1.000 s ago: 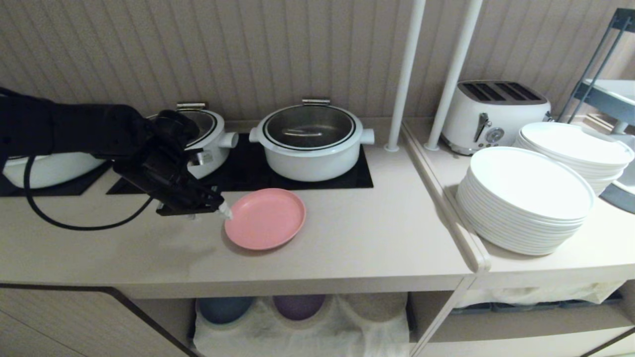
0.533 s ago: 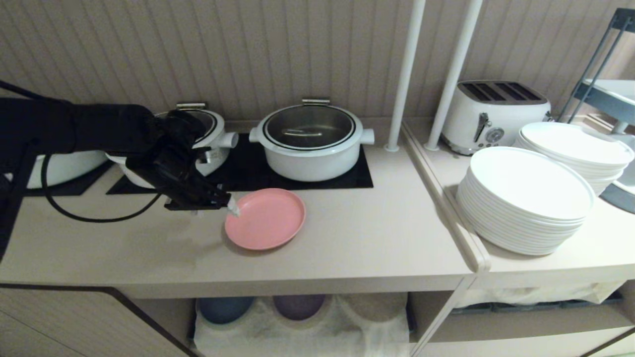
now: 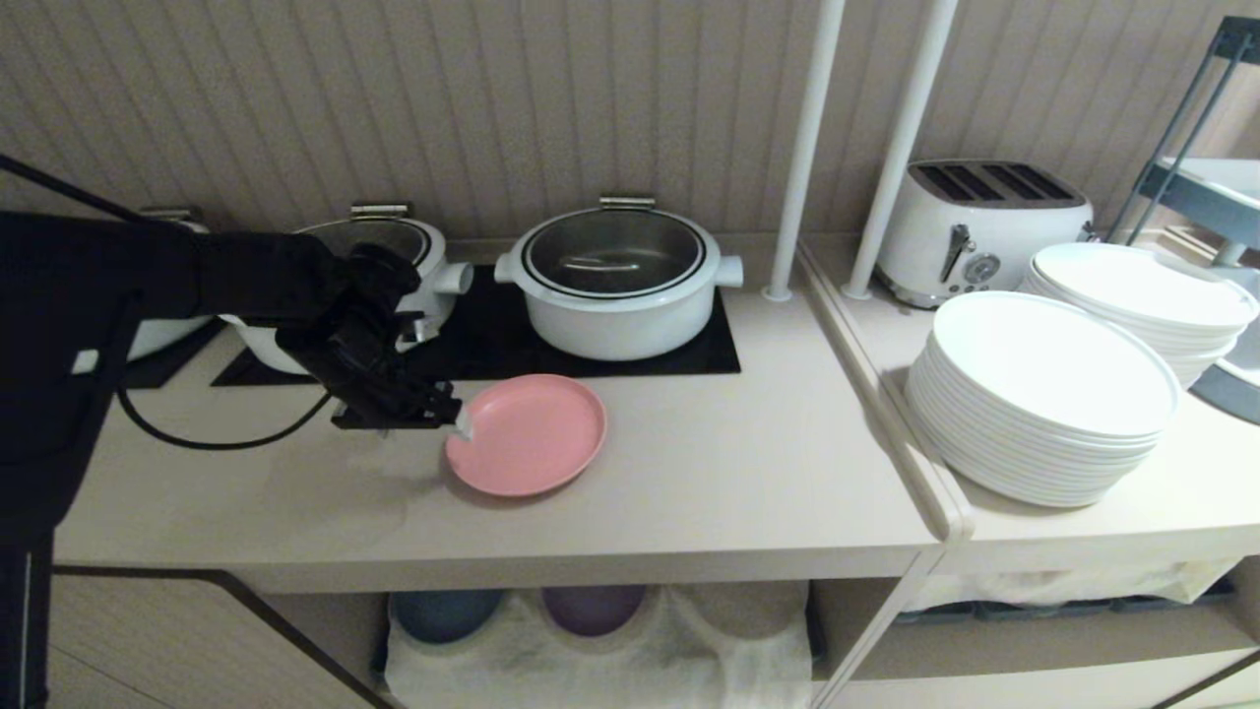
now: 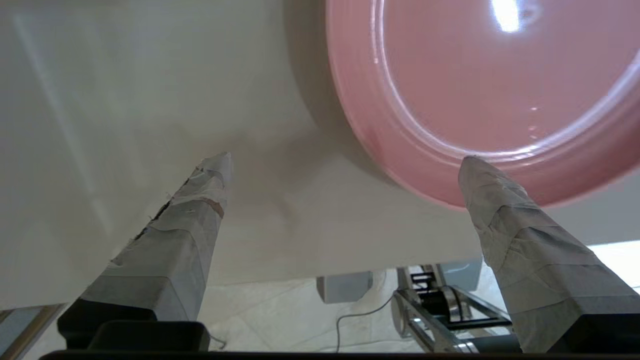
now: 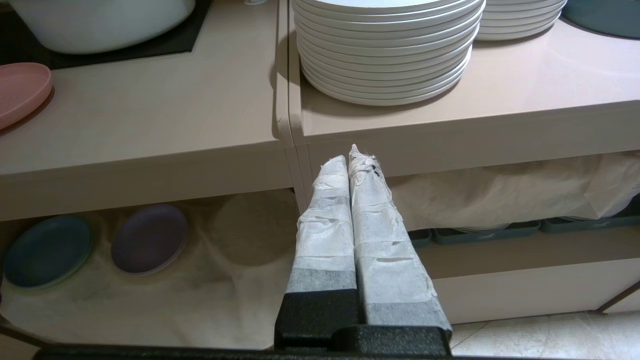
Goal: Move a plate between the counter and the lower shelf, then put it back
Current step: Pick up the plate
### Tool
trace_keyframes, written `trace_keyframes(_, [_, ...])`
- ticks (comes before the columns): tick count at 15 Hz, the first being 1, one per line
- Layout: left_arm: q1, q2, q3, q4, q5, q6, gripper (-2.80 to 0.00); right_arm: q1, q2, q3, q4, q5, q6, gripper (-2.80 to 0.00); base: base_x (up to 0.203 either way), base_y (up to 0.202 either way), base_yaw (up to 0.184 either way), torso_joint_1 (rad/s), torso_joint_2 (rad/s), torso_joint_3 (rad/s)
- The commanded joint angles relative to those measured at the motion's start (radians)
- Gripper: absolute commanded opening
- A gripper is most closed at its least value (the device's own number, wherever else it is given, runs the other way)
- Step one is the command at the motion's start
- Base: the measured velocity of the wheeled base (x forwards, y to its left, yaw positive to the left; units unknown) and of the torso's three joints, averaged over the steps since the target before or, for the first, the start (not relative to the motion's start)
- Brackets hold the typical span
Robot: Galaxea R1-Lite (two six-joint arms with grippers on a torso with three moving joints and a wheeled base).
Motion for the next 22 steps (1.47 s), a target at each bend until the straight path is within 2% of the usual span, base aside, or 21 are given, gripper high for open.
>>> trace_keyframes(1, [0.0, 0.031, -0.005, 0.0, 0.002, 0.001, 0.0, 0.0, 0.002, 0.0, 0.0, 0.0, 0.0, -2.8, 0.0, 0.0, 0.0, 0.0, 0.0, 0.0])
trace_keyframes(6, [-0.011, 0.072, -0.043, 0.0, 0.004, -0.001, 0.0, 0.0, 0.002, 0.0, 0.0, 0.0, 0.0, -2.8, 0.0, 0.0, 0.0, 0.0, 0.0, 0.0])
trace_keyframes(10, [-0.013, 0.104, -0.054, -0.002, 0.044, -0.003, 0.0, 0.0, 0.002, 0.0, -0.001, 0.0, 0.0, -2.8, 0.0, 0.0, 0.0, 0.0, 0.0, 0.0])
trace_keyframes(15, [-0.031, 0.133, -0.081, -0.003, 0.048, -0.011, 0.0, 0.0, 0.002, 0.0, 0.0, 0.0, 0.0, -2.8, 0.0, 0.0, 0.0, 0.0, 0.0, 0.0])
trace_keyframes(19, [-0.064, 0.165, -0.134, -0.002, 0.048, -0.057, 0.0, 0.0, 0.002, 0.0, -0.001, 0.0, 0.0, -2.8, 0.0, 0.0, 0.0, 0.0, 0.0, 0.0])
trace_keyframes(22, [-0.063, 0.194, -0.182, 0.0, 0.051, -0.059, 0.0, 0.0, 0.002, 0.0, 0.0, 0.0, 0.0, -2.8, 0.0, 0.0, 0.0, 0.0, 0.0, 0.0])
